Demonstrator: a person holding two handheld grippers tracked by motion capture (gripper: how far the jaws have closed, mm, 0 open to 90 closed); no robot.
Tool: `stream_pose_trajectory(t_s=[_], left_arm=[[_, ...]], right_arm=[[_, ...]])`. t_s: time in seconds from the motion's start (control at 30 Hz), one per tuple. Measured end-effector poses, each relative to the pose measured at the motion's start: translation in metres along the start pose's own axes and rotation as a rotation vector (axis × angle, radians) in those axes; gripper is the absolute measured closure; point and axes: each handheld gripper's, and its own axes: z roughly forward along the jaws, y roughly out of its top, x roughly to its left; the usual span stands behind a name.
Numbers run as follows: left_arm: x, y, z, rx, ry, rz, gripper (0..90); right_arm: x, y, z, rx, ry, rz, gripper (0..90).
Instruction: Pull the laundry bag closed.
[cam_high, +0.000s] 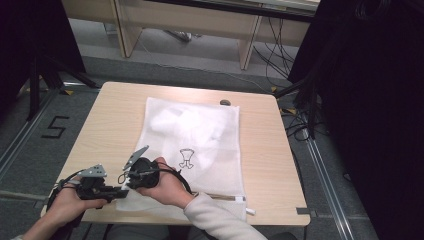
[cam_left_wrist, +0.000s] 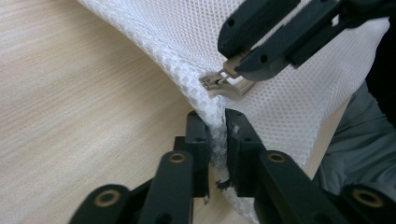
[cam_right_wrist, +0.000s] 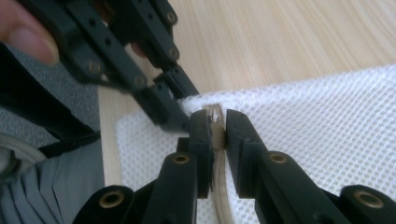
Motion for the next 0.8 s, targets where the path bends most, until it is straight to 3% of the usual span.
stream_pose_trajectory(t_s=[0.2, 0.3, 0.37, 0.57, 0.8], left_arm=[[-0.005, 0.002, 0.000, -0.002, -0.009, -0.015, 85.3], [-0.006, 0.003, -0.001, -0.003, -0.011, -0.021, 85.6], [-0.006, 0.003, -0.001, -0.008, -0.016, -0.027, 85.6], [-0.006, 0.003, -0.001, -0.008, -0.015, -0.013, 85.6], [-0.005, 0.002, -0.001, -0.006, -0.009, -0.004, 85.5]], right_arm=[[0.002, -0.009, 0.000, 0.033, 0.001, 0.023, 81.8], [0.002, -0.012, -0.001, 0.036, -0.005, 0.000, 81.9], [0.002, -0.015, -0.002, 0.043, -0.001, 0.010, 82.0], [0.001, -0.024, -0.003, 0.039, -0.002, 0.036, 81.9], [0.002, -0.027, -0.005, 0.047, -0.002, 0.029, 82.0]])
